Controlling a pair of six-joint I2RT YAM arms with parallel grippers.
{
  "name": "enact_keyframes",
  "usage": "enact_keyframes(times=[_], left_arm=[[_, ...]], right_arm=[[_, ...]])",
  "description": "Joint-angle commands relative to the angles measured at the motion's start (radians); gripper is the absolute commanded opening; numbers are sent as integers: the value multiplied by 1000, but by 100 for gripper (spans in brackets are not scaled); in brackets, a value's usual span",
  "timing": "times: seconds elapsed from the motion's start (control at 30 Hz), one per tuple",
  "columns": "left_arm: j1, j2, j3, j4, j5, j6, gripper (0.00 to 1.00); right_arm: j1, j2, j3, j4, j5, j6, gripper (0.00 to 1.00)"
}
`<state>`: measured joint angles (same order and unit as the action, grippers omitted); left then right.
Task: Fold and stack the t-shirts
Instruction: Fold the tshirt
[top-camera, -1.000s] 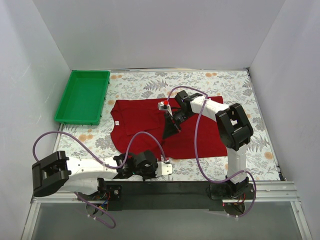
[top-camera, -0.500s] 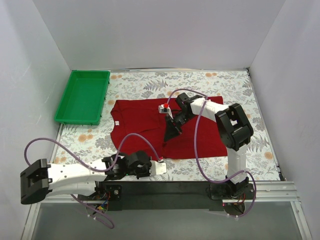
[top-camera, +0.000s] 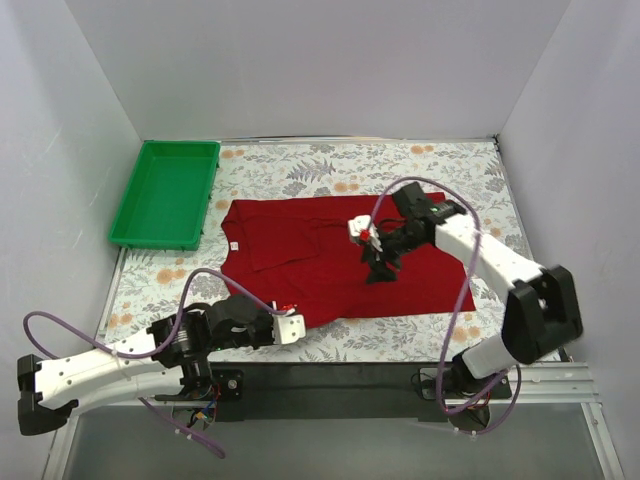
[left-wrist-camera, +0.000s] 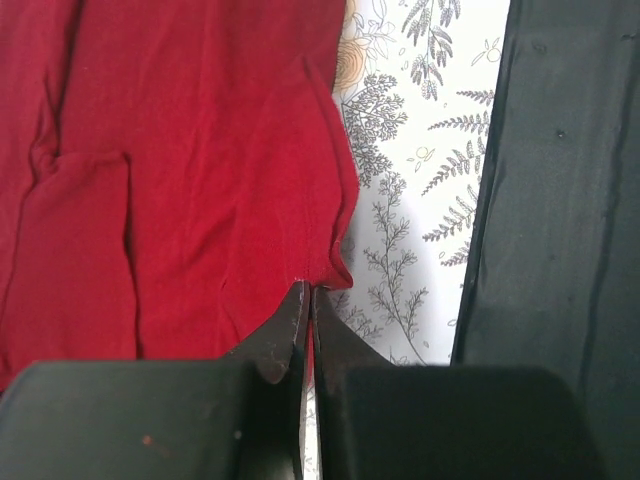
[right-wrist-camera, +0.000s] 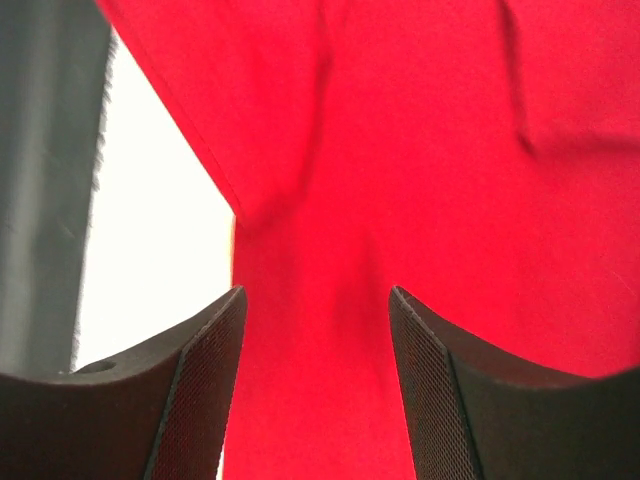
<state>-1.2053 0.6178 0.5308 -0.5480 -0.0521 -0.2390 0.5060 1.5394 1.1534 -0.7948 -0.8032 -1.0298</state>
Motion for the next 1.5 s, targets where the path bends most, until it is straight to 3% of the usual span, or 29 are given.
enact_keyframes(times=[0.0, 0.03, 0.13, 0.33, 0.43, 0.87, 1.27, 1.47], left_arm=[[7, -42, 60, -99, -22, 10, 0], [6, -64, 60, -104, -22, 12, 0], [7, -81, 61, -121, -35, 29, 0], [7, -90, 86, -133, -40, 44, 0], [6, -82, 106, -135, -32, 46, 0], [7, -89, 110, -147, -19, 21, 0], [7, -113, 89, -158, -23, -6, 0], [6, -105, 93, -155, -23, -8, 0]], right_arm=[[-90, -162, -163, -58, 159, -201, 56], [-151, -239, -206, -67, 180, -320, 56], [-291, -343, -343, -93, 288, -465, 56], [-596, -351, -389, -161, 343, -637, 54], [-659, -343, -423, -165, 392, -716, 51], [-816, -355, -432, -288, 499, -909, 48], [-831, -288, -469, -268, 481, -903, 44], [-831, -234, -503, -180, 486, -877, 42]])
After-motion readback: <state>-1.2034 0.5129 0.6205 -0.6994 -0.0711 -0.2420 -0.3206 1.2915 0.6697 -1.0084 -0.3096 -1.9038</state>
